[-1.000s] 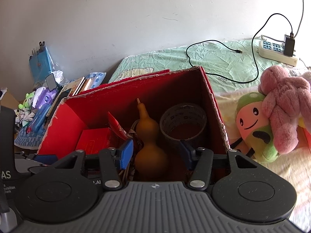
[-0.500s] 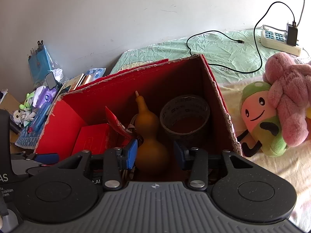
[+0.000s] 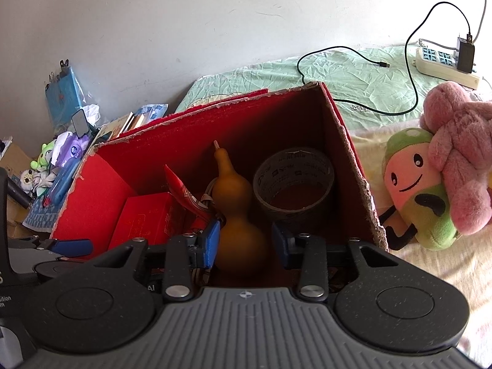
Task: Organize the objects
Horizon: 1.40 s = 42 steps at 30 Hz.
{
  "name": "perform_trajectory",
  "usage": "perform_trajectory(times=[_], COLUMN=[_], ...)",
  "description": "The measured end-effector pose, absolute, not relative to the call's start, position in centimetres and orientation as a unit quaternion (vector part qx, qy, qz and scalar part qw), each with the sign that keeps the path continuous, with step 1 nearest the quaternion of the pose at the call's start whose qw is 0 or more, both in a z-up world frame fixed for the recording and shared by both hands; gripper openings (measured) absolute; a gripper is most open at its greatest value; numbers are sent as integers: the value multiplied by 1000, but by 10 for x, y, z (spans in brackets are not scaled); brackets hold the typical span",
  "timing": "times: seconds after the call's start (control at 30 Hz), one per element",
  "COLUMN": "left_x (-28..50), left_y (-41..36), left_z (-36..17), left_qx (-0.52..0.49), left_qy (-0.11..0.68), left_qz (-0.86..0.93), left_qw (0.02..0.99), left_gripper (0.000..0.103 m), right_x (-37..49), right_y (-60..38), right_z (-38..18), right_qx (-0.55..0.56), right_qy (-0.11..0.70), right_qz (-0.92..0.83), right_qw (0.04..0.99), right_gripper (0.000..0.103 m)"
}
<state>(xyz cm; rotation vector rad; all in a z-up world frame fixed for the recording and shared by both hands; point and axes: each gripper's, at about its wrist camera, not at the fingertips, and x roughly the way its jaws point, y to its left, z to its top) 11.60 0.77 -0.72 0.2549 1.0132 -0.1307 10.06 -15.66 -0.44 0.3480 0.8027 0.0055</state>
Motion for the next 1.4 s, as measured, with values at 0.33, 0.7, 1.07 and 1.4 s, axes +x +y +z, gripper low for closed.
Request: perform_trajectory(times=[0.33,0.7,1.07,1.4], left_x=[116,116,114,114], left_y=[8,8,7,7], left_z=[-8,-8,-8,-6], left_qx=[120,126,125,127], left_qy=[487,484,484,474], left_qz=[-68,-69,-74,-76], left_qw=[862,863,863,868], left_gripper=[100,100,100,100], right_x=[102,102,103,108], right_y=[-156,-156,-156,-156], right_z=[-5,-5,-5,-7], right_qx=[158,155,153,156], right_qy=[390,391,391,398], right_qz=[5,5,3,-3], right_qw=[907,907,908,904], right_gripper=[40,40,40,41])
